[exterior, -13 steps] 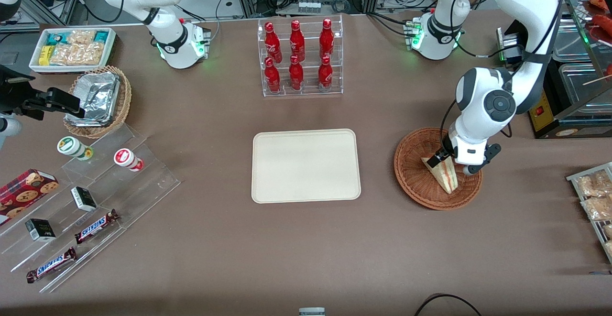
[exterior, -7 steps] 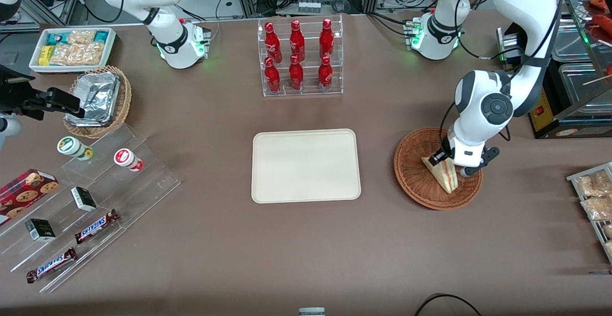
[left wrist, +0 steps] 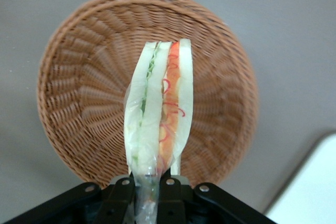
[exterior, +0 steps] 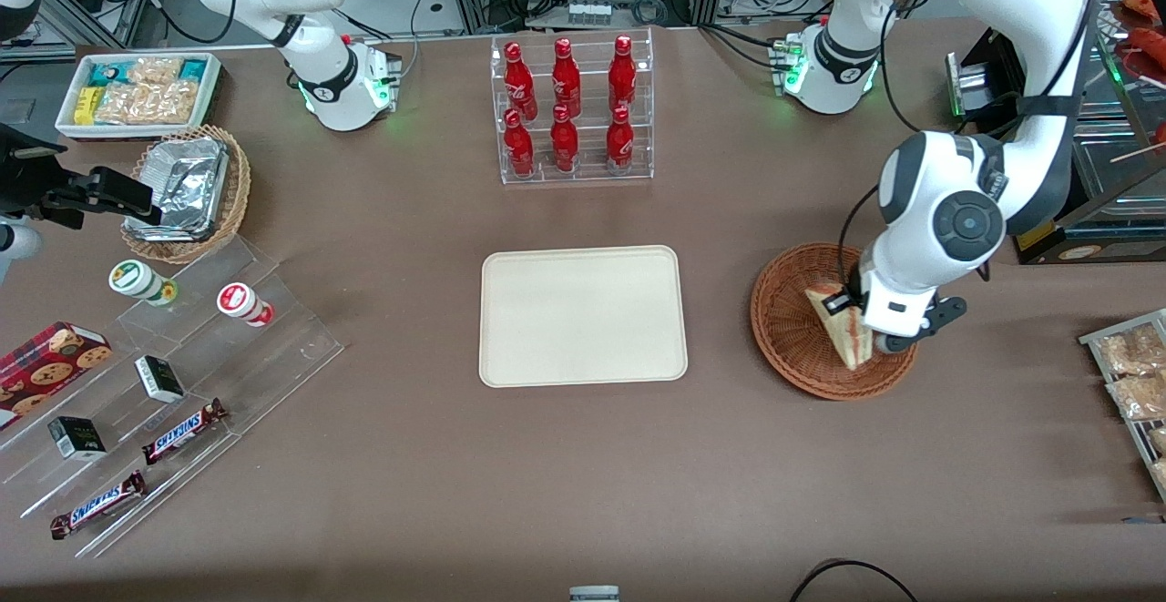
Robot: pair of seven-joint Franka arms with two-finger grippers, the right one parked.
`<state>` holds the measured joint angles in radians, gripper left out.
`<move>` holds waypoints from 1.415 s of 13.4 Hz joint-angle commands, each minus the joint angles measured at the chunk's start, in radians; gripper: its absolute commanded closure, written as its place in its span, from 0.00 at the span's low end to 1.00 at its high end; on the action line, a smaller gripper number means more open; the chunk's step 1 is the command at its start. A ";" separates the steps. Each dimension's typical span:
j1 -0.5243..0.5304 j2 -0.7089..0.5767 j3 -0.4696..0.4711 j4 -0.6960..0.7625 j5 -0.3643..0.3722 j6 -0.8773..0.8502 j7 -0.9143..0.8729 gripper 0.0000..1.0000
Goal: Place sandwich from basket to tray
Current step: 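Lift the sandwich and carry it with the left gripper over the cream tray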
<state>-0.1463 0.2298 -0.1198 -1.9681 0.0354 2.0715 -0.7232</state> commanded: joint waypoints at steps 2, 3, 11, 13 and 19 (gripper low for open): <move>-0.142 0.037 0.000 0.075 0.004 -0.028 0.004 1.00; -0.182 0.066 0.000 0.107 -0.005 -0.030 -0.004 1.00; -0.427 0.356 0.002 0.425 -0.003 -0.033 -0.208 1.00; -0.476 0.411 0.002 0.498 0.000 -0.030 -0.264 1.00; -0.569 0.531 0.003 0.630 0.000 -0.002 -0.392 1.00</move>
<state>-0.6899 0.7126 -0.1297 -1.4093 0.0315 2.0691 -1.0715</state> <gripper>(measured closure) 0.859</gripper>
